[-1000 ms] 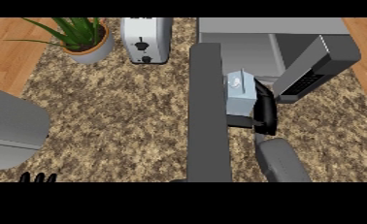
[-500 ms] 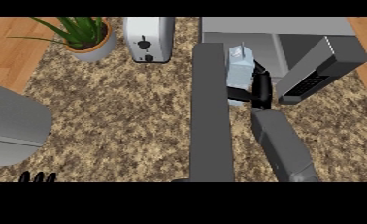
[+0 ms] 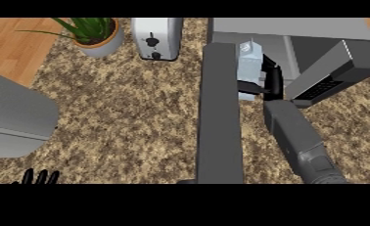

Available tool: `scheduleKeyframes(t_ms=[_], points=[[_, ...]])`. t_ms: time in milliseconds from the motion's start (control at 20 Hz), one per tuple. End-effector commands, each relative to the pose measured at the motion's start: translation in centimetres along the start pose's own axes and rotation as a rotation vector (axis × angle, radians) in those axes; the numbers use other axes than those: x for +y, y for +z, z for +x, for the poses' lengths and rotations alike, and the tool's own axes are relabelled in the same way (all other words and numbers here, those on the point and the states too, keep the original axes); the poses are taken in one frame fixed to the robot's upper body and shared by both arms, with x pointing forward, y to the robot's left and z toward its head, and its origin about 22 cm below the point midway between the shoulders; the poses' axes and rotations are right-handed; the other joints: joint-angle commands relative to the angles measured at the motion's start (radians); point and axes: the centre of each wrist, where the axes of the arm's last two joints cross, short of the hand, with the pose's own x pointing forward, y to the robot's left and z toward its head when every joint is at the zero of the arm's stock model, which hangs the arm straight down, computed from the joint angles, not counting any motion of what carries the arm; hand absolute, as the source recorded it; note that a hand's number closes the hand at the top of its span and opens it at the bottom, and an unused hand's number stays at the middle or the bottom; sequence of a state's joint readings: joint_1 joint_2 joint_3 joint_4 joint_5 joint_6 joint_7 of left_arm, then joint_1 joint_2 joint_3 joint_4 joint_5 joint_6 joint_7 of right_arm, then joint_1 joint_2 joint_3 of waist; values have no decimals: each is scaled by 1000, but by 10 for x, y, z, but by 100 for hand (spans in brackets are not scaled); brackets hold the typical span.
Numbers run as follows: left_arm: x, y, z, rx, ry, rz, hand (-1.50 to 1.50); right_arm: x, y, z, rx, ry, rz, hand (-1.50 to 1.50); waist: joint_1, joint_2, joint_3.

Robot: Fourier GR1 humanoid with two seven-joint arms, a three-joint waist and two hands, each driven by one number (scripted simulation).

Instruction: Pick up the milk, place it into the microwave and close the microwave

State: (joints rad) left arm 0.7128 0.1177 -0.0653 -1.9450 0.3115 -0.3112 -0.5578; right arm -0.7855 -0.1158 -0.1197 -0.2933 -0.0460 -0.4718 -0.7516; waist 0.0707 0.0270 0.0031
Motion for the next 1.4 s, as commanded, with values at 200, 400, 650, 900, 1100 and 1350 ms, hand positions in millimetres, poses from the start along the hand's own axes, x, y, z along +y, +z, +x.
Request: scheduleKeyframes(t_ms=[200, 400, 650, 900, 1100, 1350], points=[[1, 1, 2, 7, -4, -36, -150, -7, -18, 7, -41, 155, -33, 150, 37, 12, 2], [7, -4, 4, 3, 1, -30, -150, -31, -31, 7, -134, 261, -58, 150, 45, 21, 2], [-3, -16, -2, -26, 18, -46, -150, -32, -45, 20, -146, 219, -103, 150, 51, 28, 4], [9, -14, -7, -6, 13, -40, -150, -26, -52, 30, -195, 164, -173, 150, 63, 36, 4], [8, -15, -7, 5, 7, -52, -150, -37, -63, 36, -218, 299, -252, 150, 74, 37, 2], [9, -18, -5, 9, 21, -73, -150, -33, -65, 41, -211, 365, -346, 150, 79, 37, 3]])
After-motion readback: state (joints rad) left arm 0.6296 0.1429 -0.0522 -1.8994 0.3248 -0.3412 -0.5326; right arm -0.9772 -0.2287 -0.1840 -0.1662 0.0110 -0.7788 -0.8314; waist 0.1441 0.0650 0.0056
